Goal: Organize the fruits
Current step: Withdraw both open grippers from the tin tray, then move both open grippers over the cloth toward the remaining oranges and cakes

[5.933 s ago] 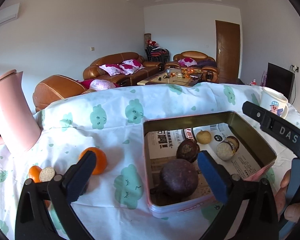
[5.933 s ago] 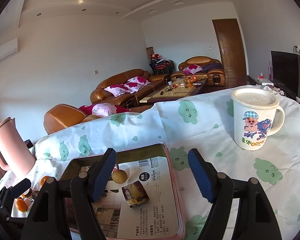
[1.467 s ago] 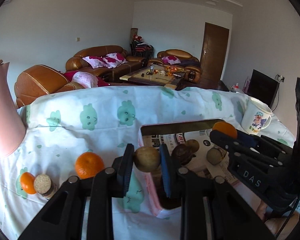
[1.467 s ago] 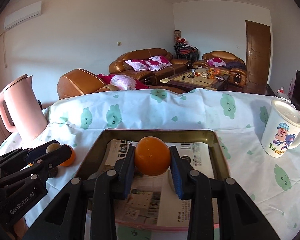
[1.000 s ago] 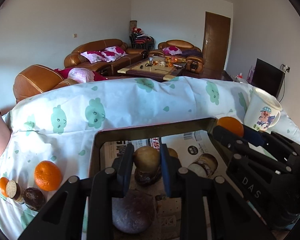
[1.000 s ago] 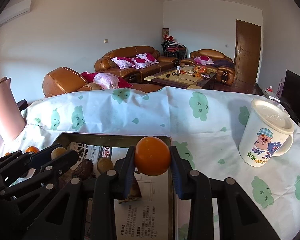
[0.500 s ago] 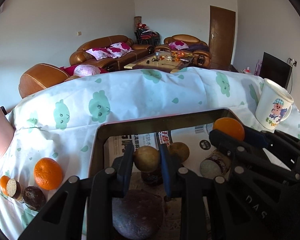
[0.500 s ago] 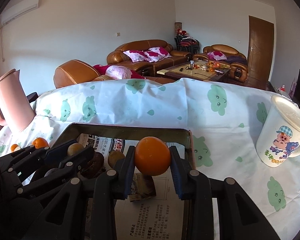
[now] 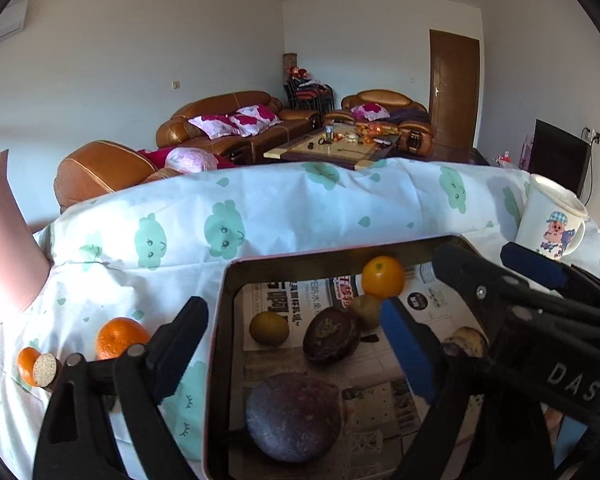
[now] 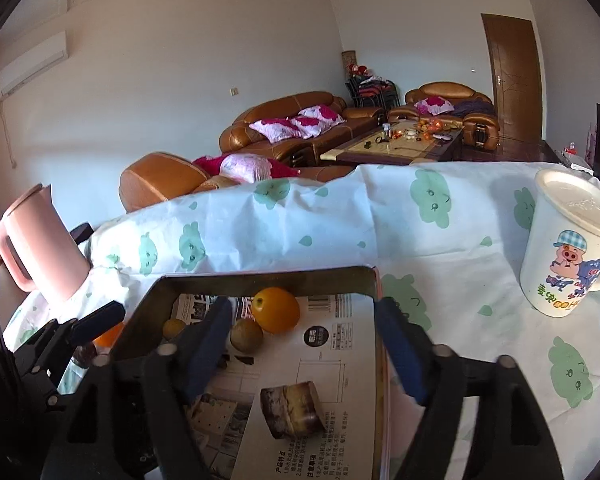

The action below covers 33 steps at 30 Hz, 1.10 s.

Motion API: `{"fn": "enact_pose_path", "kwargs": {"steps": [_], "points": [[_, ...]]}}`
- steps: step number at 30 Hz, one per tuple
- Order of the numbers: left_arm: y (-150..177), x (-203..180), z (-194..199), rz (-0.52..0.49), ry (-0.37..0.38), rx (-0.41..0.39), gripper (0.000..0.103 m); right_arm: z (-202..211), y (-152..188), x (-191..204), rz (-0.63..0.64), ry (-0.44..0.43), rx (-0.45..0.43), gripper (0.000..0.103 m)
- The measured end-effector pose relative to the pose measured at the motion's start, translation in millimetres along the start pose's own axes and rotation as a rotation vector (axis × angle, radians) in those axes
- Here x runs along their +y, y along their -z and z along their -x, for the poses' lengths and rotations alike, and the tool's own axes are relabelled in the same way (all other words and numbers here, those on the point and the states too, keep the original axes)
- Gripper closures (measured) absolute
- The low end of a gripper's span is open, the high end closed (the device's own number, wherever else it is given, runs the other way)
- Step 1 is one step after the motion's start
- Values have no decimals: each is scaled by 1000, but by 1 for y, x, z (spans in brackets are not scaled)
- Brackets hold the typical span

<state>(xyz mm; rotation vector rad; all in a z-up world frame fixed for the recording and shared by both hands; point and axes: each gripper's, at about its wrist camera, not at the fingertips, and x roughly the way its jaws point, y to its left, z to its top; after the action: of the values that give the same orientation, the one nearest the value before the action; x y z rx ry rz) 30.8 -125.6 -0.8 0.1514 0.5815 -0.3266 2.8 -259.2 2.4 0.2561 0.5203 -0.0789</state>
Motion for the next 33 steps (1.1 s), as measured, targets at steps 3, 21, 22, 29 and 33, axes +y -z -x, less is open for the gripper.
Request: {"fn": "enact_pose_path", "kwargs": {"steps": [3, 21, 22, 29, 33], "points": [[-1, -4, 10, -36, -15, -49, 2, 11, -3, 0, 1, 26, -64, 22], [8, 25, 20, 9, -59, -48, 0, 26, 4, -5, -23, 158, -164, 22], [10, 25, 21, 4, -67, -47, 0, 26, 4, -7, -33, 162, -164, 22], [15, 39, 26, 31, -78, -44, 0, 33, 9, -11, -87, 184, -164, 22], [19, 44, 29, 22, -79, -37, 0, 38, 12, -7, -84, 193, -167, 22]]}}
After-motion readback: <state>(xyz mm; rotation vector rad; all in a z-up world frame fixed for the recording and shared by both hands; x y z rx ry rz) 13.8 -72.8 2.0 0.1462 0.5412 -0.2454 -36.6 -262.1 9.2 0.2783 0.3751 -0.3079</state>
